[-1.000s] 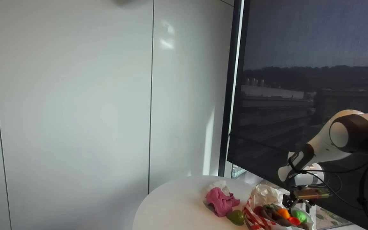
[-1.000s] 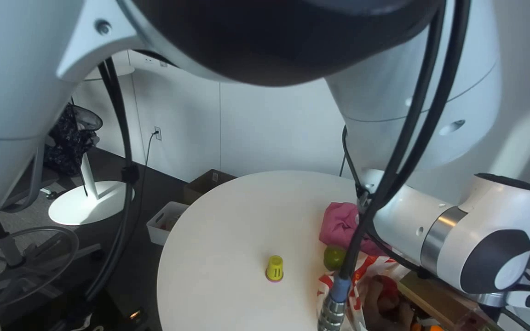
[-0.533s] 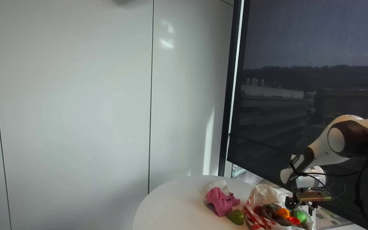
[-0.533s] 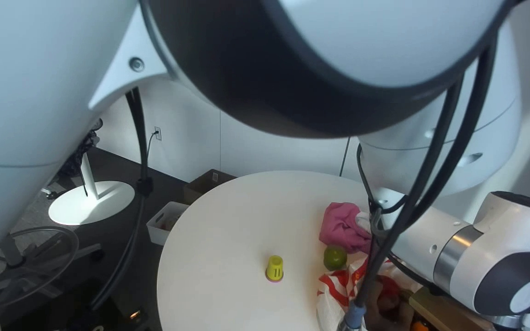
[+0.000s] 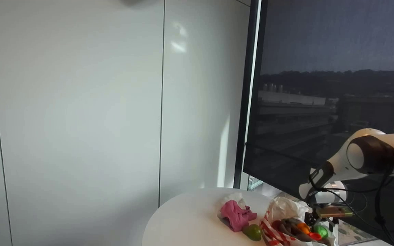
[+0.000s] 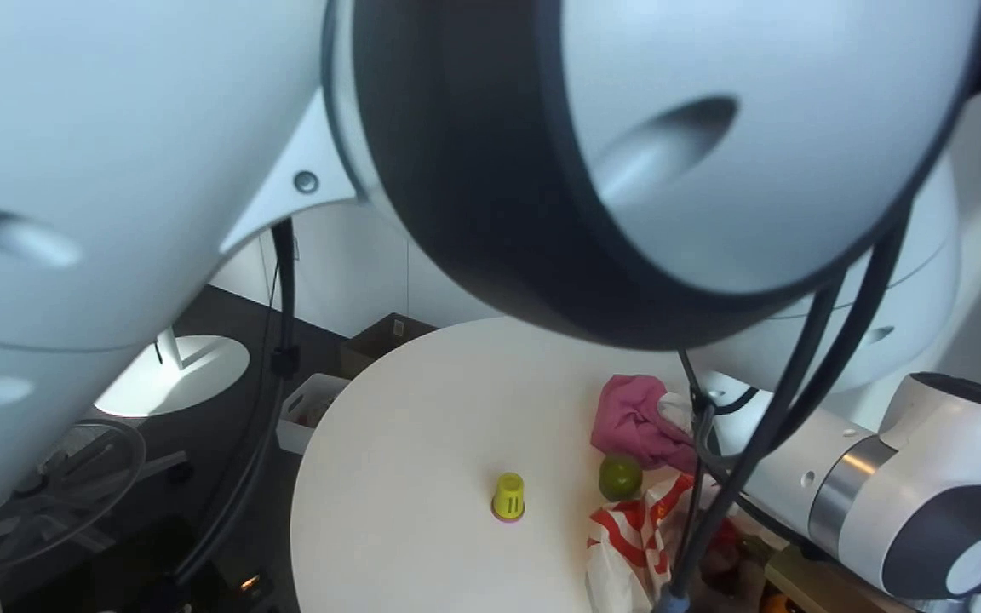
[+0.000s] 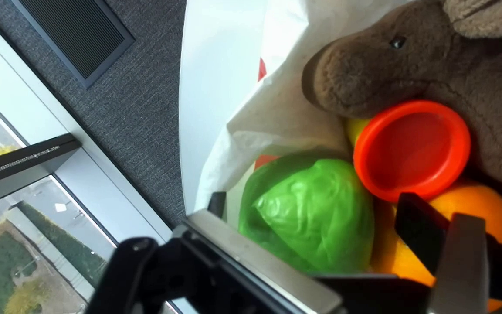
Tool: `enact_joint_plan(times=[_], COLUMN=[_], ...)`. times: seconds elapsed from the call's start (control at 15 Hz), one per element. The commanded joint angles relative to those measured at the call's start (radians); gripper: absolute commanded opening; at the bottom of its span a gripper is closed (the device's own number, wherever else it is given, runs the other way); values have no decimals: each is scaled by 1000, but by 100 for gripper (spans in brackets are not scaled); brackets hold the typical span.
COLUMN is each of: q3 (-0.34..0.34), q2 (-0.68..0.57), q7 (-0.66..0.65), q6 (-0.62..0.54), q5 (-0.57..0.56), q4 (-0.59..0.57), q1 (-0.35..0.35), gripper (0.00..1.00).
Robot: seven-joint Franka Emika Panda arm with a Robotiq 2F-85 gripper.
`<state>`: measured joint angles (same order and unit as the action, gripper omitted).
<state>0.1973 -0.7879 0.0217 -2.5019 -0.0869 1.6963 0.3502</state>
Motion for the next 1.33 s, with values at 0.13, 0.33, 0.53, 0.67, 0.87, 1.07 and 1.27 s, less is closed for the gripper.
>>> enact_joint_plan(times=[0.13, 0.33, 0.53, 0.67, 0.87, 1.07, 1.27], q3=[-1, -6, -8, -8, -4, 2, 25], q2=[-44, -47, -44, -33, 18, 109, 220], q7=[37, 52, 64, 68, 60, 64, 55], q6=[12, 14, 13, 14, 29, 4, -33], q5=[19, 20, 19, 20, 12, -20, -115], q4=[-74, -84, -84, -76, -41, 36, 128], q1=[10, 16, 17, 16, -6, -51, -147], gripper=[72, 61, 47, 47, 47, 47, 47])
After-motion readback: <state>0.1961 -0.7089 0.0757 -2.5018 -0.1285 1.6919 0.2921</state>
